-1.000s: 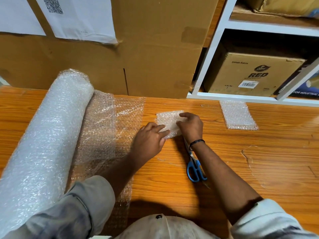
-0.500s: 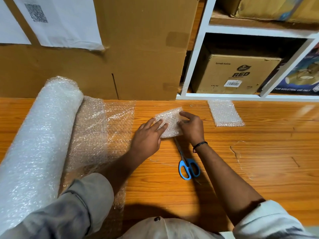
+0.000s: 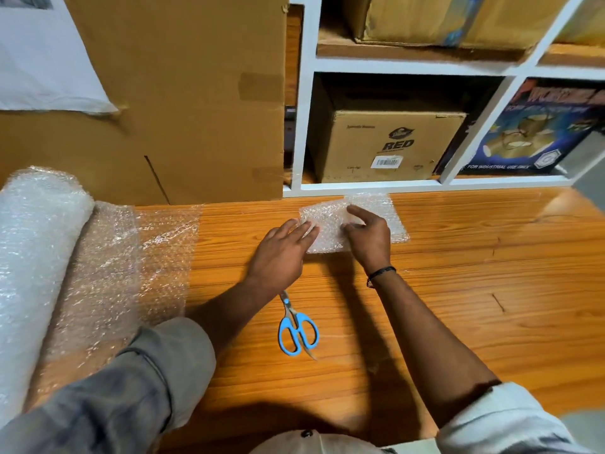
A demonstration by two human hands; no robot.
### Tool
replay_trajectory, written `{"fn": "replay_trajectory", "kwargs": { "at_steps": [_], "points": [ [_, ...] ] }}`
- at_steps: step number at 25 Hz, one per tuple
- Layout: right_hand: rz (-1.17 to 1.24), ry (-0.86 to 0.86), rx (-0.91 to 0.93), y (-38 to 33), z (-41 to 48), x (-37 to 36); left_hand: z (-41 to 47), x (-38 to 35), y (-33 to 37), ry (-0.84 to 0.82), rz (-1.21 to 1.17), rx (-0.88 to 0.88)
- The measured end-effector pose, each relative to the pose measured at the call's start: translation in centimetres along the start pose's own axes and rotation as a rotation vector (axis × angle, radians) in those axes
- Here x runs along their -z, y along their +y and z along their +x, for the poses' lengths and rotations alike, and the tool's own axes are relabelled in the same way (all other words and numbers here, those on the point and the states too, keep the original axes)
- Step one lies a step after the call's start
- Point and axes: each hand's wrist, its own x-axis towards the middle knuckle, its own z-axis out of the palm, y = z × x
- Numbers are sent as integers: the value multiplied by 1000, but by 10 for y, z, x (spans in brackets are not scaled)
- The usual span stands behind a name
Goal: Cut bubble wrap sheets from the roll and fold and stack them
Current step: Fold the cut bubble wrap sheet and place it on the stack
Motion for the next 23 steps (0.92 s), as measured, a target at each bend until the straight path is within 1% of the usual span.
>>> {"fn": "replay_trajectory", "kwargs": {
  "at_steps": [4, 7, 12, 14, 18, 20, 23],
  "points": [
    [20, 8, -3, 21, 31, 40, 35, -8, 41, -2, 1, -22],
    [23, 3, -3, 34, 60, 61, 64, -9, 64, -8, -2, 9],
    [88, -54, 20, 48, 110, 74, 109, -7, 80, 13, -1, 77],
    [12, -88, 42, 56, 127, 77, 119, -16, 86, -23, -27, 106],
    [-344, -151, 188, 83, 142, 73, 120, -47, 92, -100, -126, 178],
    [-438, -172, 304, 87, 140, 69, 116, -60, 94, -88, -201, 200],
    [-529, -263, 485, 86, 139, 53, 116, -70, 101, -34, -297, 203]
  ]
}}
